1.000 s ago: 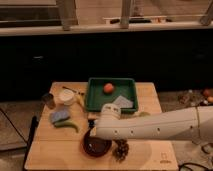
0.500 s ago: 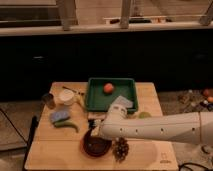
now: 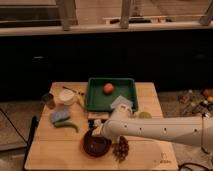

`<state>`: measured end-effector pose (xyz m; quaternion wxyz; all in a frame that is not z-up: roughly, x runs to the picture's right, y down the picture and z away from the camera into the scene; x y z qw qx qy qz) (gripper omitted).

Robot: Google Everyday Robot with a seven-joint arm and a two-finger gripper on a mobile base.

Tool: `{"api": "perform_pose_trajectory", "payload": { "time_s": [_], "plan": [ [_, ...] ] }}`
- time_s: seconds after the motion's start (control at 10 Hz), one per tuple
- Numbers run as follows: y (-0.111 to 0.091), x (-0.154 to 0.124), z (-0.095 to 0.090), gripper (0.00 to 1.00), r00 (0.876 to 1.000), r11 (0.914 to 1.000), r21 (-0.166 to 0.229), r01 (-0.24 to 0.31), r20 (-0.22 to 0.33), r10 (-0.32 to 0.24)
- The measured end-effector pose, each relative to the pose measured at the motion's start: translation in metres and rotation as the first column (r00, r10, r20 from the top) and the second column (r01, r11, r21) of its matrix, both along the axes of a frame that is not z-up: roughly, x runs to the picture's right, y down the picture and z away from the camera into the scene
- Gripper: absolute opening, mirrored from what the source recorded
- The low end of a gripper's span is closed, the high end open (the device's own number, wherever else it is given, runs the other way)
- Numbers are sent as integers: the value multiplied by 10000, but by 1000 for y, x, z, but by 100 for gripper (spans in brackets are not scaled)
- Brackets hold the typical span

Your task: Stack bowls into tray

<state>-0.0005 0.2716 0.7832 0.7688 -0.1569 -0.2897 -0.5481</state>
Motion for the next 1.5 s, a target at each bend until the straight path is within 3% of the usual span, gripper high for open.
{"api": "perform_pose_trajectory", "payload": {
  "time_s": [0.4, 0.7, 1.1, 1.2, 1.5],
  "plan": [
    [3, -2, 4, 77, 9998, 9997, -205, -133, 170, 136],
    [3, 0, 4, 42, 9998, 9997, -205, -146, 140, 149],
    [3, -1, 2, 5, 9998, 9997, -223, -130, 158, 133],
    [2, -1, 4, 0, 9998, 9994, -272, -222, 22, 222],
    [-1, -3, 4, 0, 9996, 9993, -257, -256, -103, 253]
  ]
}}
